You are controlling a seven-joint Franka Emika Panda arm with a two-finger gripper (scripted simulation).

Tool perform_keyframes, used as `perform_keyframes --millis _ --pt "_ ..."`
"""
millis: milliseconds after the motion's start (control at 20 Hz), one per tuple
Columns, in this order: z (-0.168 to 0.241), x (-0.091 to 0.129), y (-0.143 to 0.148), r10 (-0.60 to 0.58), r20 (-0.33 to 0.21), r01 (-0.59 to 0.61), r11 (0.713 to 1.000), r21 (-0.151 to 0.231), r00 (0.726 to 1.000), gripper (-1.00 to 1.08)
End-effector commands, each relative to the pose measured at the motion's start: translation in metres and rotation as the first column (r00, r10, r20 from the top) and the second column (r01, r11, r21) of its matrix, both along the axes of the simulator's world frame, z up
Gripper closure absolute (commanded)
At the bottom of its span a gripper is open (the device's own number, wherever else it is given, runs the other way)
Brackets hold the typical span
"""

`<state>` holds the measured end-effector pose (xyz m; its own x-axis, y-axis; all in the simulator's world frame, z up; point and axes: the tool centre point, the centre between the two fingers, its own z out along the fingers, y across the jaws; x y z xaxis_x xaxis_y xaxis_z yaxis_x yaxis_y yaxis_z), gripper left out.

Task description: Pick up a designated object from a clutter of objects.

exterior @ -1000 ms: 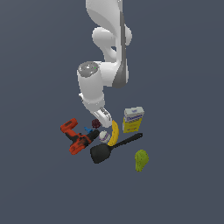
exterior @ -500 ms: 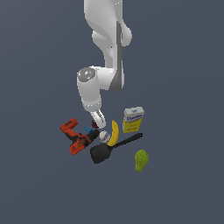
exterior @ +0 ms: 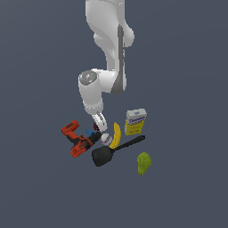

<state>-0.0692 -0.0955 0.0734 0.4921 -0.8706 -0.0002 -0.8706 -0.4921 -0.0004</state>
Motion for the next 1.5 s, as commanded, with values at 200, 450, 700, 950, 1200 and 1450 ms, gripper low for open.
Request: perform_keyframes --millis 200,450,700,950,1200,1450 --pt "-0.025 -0.001 0.000 -0.003 -0.001 0.003 1.000 0.000 1.000 -0.92" --pt "-0.041 -0.001 0.000 -0.004 0.000 0.004 1.000 0.000 1.000 -0.92" --pt "-0.045 -0.001 0.000 -0.005 0.000 0.005 1.000 0.000 1.000 1.08" --pt "-0.045 -0.001 0.000 -0.005 0.000 0.005 1.000 0.000 1.000 1.08" --pt "-0.038 0.003 0.004 0.003 0.013 -0.003 1.000 0.001 1.000 1.08" --pt "-0.033 0.003 0.007 0.003 0.013 -0.003 1.000 0.001 1.000 1.08"
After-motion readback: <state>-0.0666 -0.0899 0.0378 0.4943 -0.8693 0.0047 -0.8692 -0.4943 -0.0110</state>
